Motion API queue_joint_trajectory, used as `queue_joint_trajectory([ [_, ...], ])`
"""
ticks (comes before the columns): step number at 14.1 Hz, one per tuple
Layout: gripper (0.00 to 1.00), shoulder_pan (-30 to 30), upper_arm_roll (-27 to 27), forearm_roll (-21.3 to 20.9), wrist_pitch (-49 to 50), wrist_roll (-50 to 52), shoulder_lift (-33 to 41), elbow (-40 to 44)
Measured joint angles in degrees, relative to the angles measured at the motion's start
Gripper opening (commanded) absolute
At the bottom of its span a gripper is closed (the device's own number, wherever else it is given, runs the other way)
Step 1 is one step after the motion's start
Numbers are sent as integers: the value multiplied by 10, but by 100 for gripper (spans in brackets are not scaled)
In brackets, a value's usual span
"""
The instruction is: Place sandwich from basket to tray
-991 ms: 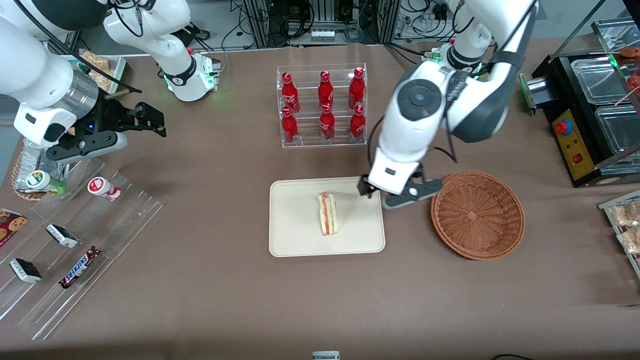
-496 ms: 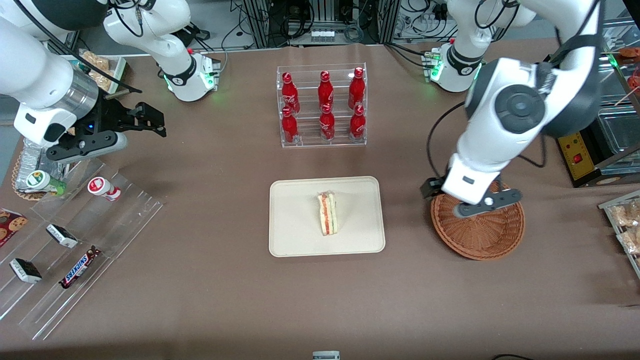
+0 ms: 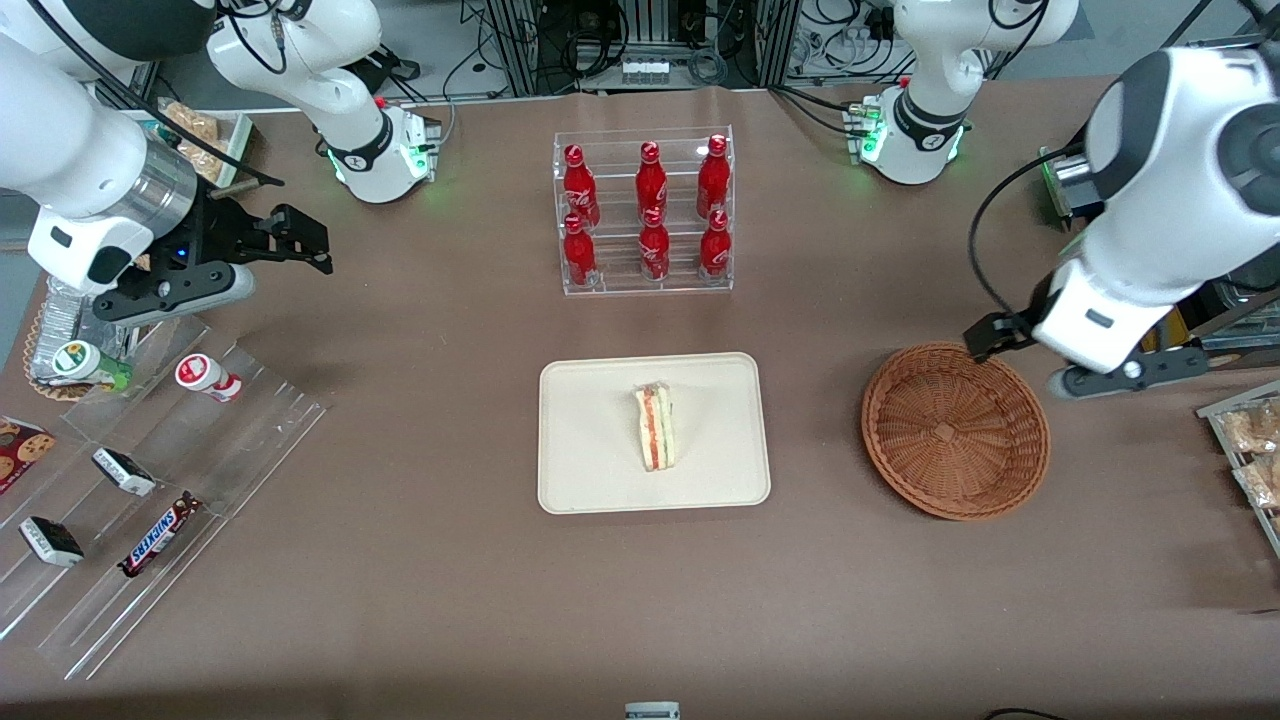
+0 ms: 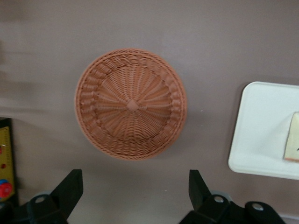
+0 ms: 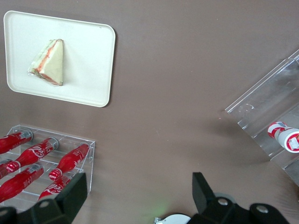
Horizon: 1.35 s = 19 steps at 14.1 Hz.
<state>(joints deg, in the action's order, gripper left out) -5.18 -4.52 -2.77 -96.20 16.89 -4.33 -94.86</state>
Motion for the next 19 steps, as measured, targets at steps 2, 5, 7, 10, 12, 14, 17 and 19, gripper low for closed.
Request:
queue_joint_trajectory([
  [2, 100, 17, 0, 3, 17, -49, 24, -13],
  [5, 100, 33, 3, 4, 61, -115, 52, -16],
  [7, 100, 34, 19, 4, 77, -155, 65, -17],
  [10, 100, 35, 48, 4, 84, -202, 80, -14],
  [12, 100, 36, 53, 5, 84, -209, 85, -6],
  [14, 100, 36, 52, 18, 84, -209, 85, -1],
  [17, 100, 36, 51, 27, 83, -209, 85, -1],
  [19, 100, 36, 50, 27, 83, -209, 84, -1],
])
